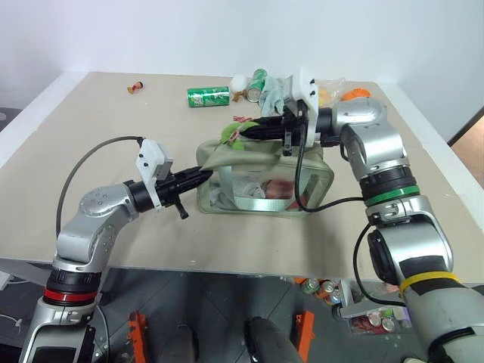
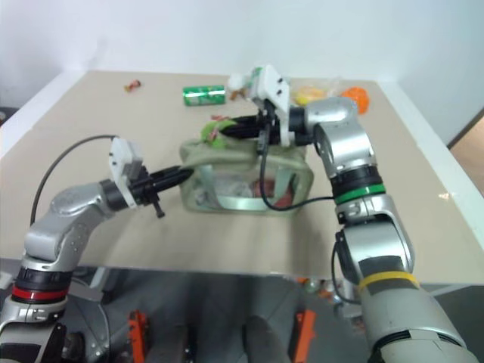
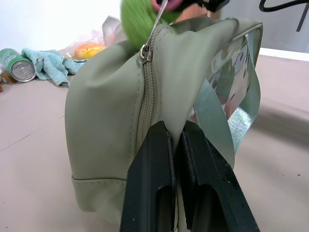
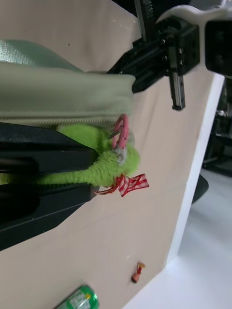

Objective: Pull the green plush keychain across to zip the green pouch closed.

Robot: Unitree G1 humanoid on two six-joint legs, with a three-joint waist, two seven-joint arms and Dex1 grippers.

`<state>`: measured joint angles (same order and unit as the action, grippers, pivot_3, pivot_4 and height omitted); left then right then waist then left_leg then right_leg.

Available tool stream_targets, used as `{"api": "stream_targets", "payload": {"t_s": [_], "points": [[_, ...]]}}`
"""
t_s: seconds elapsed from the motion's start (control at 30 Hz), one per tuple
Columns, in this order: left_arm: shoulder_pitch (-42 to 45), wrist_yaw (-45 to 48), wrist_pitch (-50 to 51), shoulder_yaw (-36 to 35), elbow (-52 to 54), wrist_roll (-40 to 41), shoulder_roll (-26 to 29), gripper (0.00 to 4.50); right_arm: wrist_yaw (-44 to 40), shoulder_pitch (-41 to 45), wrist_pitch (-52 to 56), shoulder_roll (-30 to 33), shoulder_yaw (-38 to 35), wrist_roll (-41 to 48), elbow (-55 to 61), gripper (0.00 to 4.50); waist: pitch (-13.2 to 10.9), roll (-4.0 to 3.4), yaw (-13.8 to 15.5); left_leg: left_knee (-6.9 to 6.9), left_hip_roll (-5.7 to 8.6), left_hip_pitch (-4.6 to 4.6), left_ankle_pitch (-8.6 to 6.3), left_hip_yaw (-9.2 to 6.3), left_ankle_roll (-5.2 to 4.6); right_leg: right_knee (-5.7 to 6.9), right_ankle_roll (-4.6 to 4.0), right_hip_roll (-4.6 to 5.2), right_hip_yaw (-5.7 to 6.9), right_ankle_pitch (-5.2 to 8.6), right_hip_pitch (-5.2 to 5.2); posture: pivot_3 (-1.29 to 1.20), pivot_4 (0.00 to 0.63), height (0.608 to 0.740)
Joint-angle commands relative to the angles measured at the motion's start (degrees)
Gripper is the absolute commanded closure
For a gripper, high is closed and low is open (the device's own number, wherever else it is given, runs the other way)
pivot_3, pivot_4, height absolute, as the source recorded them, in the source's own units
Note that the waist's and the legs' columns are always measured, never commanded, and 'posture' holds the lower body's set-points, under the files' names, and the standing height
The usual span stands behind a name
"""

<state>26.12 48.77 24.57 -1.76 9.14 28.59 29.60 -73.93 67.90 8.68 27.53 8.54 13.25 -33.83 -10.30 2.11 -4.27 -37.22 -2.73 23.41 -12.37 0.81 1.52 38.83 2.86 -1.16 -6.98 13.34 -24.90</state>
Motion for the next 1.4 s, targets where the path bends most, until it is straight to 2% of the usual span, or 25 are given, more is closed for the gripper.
{"api": "stream_targets", "payload": {"t_s": [0.03, 0.47, 0.7, 0.9, 1.0, 1.23, 1.4], "points": [[-1.1, -0.2, 0.7, 1.2, 0.5, -0.6, -0.2, 4.50, -0.2, 0.3, 0.7, 2.7, -3.8, 1.6, 3.5, 4.45, 0.0, 0.00, 0.0, 0.00, 0.01, 0.00, 0.00, 0.00, 0.00, 0.00, 0.00, 0.01, 0.00, 0.00, 0.00, 0.00, 0.150, 0.740], [-0.9, -1.8, 1.3, 1.0, -0.3, -1.0, -0.1, 4.50, 4.6, -8.4, 4.1, 12.2, -11.4, 4.7, 14.8, 4.45, 0.0, -0.01, 0.2, 0.00, 0.15, 0.05, 0.00, -0.05, 0.00, -0.03, 0.17, 0.16, 0.05, 0.11, 0.02, 0.00, 0.150, 0.740], [-0.6, -1.7, 0.6, 1.2, -1.2, -1.5, -0.1, 4.50, 10.8, -12.5, 2.7, 18.4, -16.7, 2.7, 13.9, 4.45, 0.0, -0.01, 0.1, -0.01, 0.17, 0.00, 0.00, 0.00, 0.00, -0.03, 0.15, 0.16, 0.00, 0.09, 0.05, 0.00, 0.150, 0.740], [0.6, -2.3, 0.5, 0.5, -1.9, -1.2, 0.0, 4.50, 17.3, -21.4, 1.9, 22.8, -19.3, 0.0, 15.2, 4.45, 0.0, -0.01, 0.1, 0.00, 0.23, 0.00, 0.00, 0.09, 0.00, -0.13, 0.23, 0.23, -0.08, 0.10, 0.09, 0.00, 0.150, 0.740], [1.3, -2.0, 0.7, 0.4, -2.1, -1.3, 0.4, 4.50, 21.9, -29.3, 4.2, 25.4, -20.9, -2.6, 18.1, 4.45, 0.0, -0.01, 0.3, 0.01, 0.27, 0.01, 0.00, 0.01, 0.00, -0.14, 0.29, 0.26, -0.03, 0.13, 0.13, 0.00, 0.150, 0.740], [1.8, -2.2, 1.1, 1.0, -2.0, -1.2, 0.5, 4.50, 28.2, -39.6, 10.6, 27.6, -18.7, -7.9, 27.7, 4.45, 0.0, -0.02, 0.1, -0.03, 0.36, -0.05, 0.00, 0.10, 0.00, -0.13, 0.39, 0.34, -0.15, 0.11, 0.17, 0.00, 0.150, 0.740], [1.9, -2.2, 1.2, 1.2, -1.7, -1.1, 0.4, 4.50, 29.3, -44.6, 14.0, 27.7, -15.6, -11.2, 32.6, 4.45, 0.0, -0.03, 0.0, -0.11, 0.37, -0.22, 0.00, 0.03, 0.00, -0.22, 0.24, 0.35, -0.10, 0.19, 0.48, 0.00, 0.150, 0.740]]}}
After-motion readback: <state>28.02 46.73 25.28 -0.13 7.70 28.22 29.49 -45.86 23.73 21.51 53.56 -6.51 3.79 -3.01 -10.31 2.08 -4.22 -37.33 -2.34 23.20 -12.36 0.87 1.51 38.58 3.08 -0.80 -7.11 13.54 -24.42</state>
